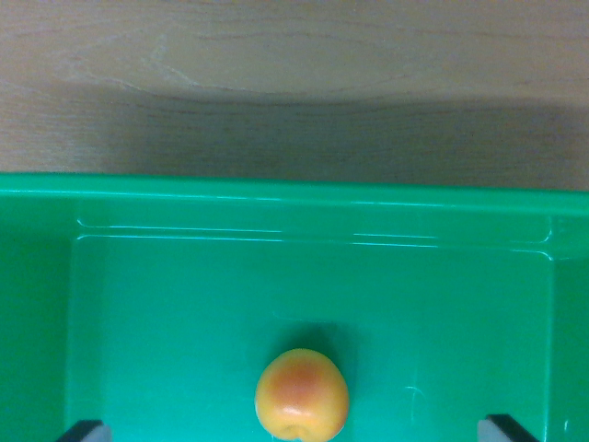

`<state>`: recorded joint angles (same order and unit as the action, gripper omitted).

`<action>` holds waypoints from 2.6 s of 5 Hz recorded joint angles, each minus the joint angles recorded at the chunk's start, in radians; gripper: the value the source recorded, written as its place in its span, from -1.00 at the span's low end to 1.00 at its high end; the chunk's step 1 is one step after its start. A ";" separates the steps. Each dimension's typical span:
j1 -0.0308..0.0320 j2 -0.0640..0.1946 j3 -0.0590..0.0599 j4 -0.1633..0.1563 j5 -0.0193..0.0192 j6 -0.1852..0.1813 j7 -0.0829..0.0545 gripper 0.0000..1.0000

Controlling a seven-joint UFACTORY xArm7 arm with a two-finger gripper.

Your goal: Pick fruit

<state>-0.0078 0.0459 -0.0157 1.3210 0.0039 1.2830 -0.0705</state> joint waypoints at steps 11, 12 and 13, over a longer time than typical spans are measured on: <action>0.0054 0.071 -0.006 -0.189 -0.0193 -0.233 -0.032 -1.00; 0.0064 0.084 -0.008 -0.225 -0.0229 -0.277 -0.038 -1.00; 0.0064 0.084 -0.008 -0.225 -0.0229 -0.277 -0.038 -1.00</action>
<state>-0.0014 0.1301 -0.0234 1.0955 -0.0191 1.0058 -0.1084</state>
